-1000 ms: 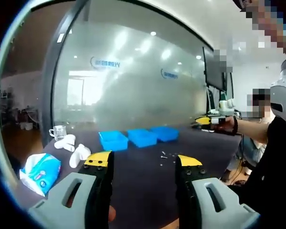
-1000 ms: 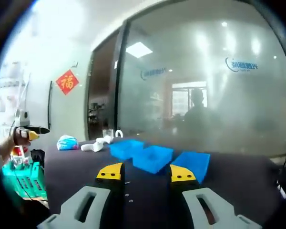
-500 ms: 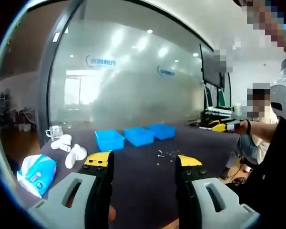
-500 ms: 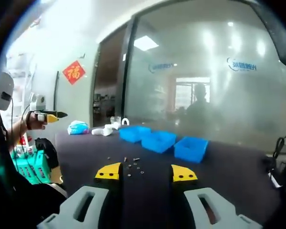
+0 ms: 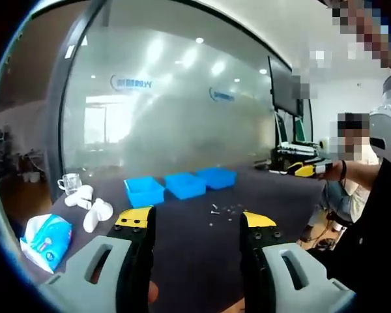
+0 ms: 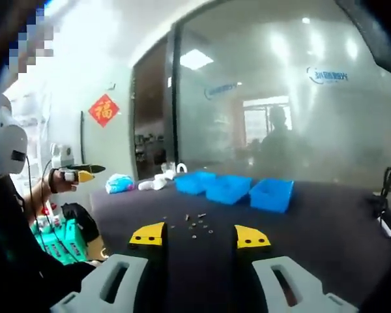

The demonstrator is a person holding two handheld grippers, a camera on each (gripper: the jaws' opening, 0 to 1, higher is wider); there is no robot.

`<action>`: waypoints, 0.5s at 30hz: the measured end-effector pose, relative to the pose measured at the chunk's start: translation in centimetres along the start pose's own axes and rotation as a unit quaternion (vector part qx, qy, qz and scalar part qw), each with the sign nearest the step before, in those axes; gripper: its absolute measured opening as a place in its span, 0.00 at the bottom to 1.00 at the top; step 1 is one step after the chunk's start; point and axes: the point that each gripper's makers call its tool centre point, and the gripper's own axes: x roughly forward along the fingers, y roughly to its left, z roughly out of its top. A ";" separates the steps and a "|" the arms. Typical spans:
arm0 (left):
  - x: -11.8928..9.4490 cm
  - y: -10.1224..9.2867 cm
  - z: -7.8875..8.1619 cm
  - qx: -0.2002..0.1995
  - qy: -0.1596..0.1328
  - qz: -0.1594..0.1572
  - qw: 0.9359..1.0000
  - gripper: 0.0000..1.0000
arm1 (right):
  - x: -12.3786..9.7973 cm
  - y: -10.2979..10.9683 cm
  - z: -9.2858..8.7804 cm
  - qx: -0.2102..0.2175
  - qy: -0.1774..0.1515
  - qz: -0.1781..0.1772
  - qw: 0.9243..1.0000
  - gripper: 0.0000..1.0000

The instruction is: Sort the screws, nuts, and washers into the corresponding bins

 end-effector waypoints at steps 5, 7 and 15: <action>-0.2 0.2 -0.1 -0.003 -0.001 0.004 1.000 0.50 | 0.8 -0.1 0.4 -0.011 0.012 0.009 1.000 0.35; -0.3 0.3 -0.2 -0.006 -0.002 0.006 1.000 0.50 | 1.3 0.3 0.4 -0.014 0.019 0.019 1.000 0.35; -0.9 0.5 -0.5 -0.011 -0.003 0.010 1.000 0.50 | 3.3 2.5 -0.3 -0.052 0.062 0.055 0.995 0.35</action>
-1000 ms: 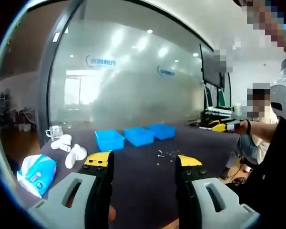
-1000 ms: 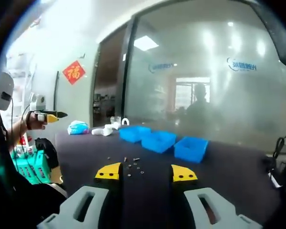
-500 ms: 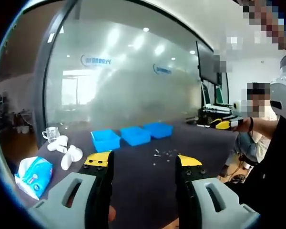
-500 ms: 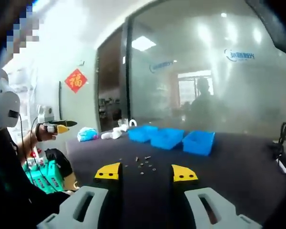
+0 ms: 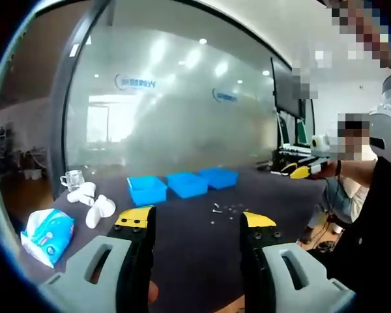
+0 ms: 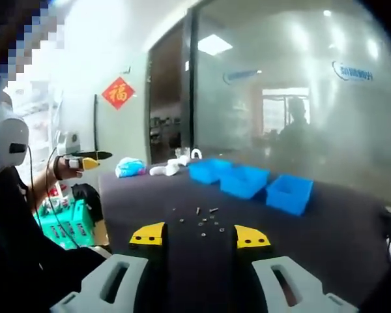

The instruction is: Sort the screws, nuts, and washers into the corresponding bins

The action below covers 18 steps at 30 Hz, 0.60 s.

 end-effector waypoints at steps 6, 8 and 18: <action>-0.2 0.0 -0.7 -0.006 0.002 0.000 1.000 0.50 | 1.8 1.1 0.1 -0.013 0.041 0.022 0.999 0.33; -0.3 0.1 -0.7 -0.011 -0.001 0.000 1.000 0.50 | 2.5 1.2 0.2 -0.024 0.055 0.026 0.998 0.33; -0.6 0.6 -2.0 0.000 0.012 0.016 1.000 0.50 | 7.0 2.1 0.2 -0.056 0.112 0.063 0.990 0.33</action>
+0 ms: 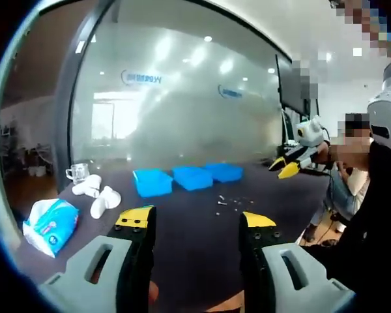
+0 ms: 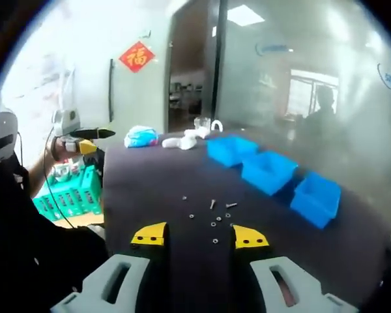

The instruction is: Sort the screws, nuts, and washers into the corresponding bins

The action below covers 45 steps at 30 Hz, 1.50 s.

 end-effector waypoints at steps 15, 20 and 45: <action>0.0 -0.3 -0.3 -0.008 -0.004 -0.014 1.000 0.50 | 6.6 0.7 0.9 -0.017 0.114 0.036 0.993 0.27; -0.1 -0.6 -0.2 -0.005 -0.004 -0.017 1.000 0.50 | 8.3 -0.3 0.7 -0.019 0.150 0.044 0.987 0.26; -0.3 -0.5 0.0 0.003 0.005 -0.013 1.000 0.50 | 13.9 -0.9 -1.6 -0.034 0.293 0.059 0.954 0.20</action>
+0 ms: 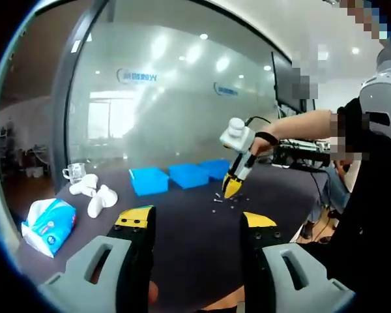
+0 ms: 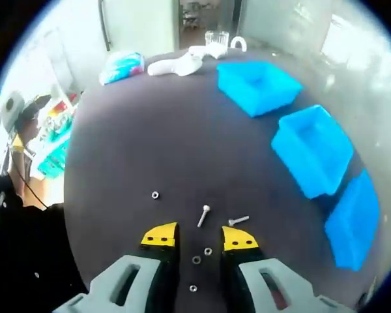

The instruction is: Sort the screws, nuts, and washers into the corresponding bins

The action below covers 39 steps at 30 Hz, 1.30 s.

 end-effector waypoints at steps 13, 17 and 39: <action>0.0 0.3 0.0 -0.007 -0.003 -0.002 1.000 0.50 | 2.0 -1.1 0.2 0.023 0.062 0.009 0.998 0.16; -0.1 0.5 0.0 -0.010 -0.003 -0.002 1.000 0.50 | 2.3 -1.5 0.1 0.021 0.069 0.004 0.997 0.14; 0.7 0.0 0.6 -0.012 -0.008 -0.014 1.000 0.50 | 2.5 0.1 -0.3 0.008 0.087 0.018 0.996 0.00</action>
